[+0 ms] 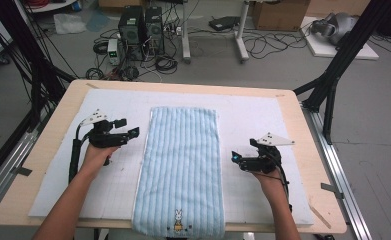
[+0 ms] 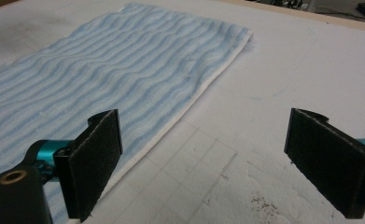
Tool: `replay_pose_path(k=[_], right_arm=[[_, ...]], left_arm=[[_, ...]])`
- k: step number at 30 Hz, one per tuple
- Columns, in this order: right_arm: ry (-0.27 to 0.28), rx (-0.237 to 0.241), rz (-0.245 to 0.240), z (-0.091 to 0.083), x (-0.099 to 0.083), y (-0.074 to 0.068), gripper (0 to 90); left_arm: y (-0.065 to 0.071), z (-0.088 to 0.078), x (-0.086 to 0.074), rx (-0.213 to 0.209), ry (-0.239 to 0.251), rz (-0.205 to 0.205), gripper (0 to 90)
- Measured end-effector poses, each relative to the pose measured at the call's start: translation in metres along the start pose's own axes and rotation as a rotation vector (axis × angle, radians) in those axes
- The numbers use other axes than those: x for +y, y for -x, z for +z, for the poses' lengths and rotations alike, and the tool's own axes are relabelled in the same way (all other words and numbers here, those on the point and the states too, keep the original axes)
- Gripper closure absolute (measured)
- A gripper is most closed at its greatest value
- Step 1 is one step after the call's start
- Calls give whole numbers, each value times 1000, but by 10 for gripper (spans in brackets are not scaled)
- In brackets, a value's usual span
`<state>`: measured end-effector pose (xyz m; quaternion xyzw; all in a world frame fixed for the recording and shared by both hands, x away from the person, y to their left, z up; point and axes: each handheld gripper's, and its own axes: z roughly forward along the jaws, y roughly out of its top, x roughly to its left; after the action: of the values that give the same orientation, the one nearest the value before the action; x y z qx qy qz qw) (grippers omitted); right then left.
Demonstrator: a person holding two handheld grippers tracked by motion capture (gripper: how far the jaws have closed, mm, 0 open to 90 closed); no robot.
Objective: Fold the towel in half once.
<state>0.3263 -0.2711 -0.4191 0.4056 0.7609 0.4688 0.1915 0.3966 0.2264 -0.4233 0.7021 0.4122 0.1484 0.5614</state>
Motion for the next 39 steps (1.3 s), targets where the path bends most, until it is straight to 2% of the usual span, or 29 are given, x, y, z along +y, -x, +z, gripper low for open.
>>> replay_pose_path(k=[2, 6, 9, 10, 13, 16, 21, 24, 26, 27, 29, 30, 33, 39], right_arm=[[-4, 2, 1, 1, 0, 0, 104], [-12, 2, -2, 3, -1, 0, 104], [-16, 4, 2, 3, -1, 1, 104], [-16, 5, 7, 3, -1, 1, 104], [-10, 10, 17, 3, -1, 2, 104], [-11, 11, 19, 3, -1, 2, 104], [-17, 11, 27, 4, -2, 2, 104], [-20, 9, 25, 5, -2, 2, 104], [-21, 10, 26, 5, -2, 2, 104], [-25, 11, 27, 6, -2, 1, 104], [-27, 14, 26, 7, -2, 1, 104], [-26, 10, 24, 8, -2, 2, 104], [-24, 0, 37, 13, 1, 2, 104], [-56, 8, 50, 31, 10, 1, 104]], left_arm=[[-1, 11, 3, 10, -40, 16, 229], [-2, 33, 3, 26, -104, 13, 257], [0, 44, 1, 5, -148, -1, 306], [1, 49, 0, 21, -165, 12, 333], [2, 58, -3, 46, -190, 6, 362], [3, 65, -6, 72, -251, 42, 375], [8, 68, -8, 91, -272, 82, 463], [13, 70, -9, 116, -298, 135, 564], [15, 71, -9, 133, -298, 146, 638], [14, 70, -9, 131, -297, 140, 673], [11, 69, -9, 88, -294, 103, 824], [11, 69, -9, 84, -291, 100, 844], [11, 69, -9, 83, -292, 108, 861], [8, 66, -7, 57, -259, 63, 864]])
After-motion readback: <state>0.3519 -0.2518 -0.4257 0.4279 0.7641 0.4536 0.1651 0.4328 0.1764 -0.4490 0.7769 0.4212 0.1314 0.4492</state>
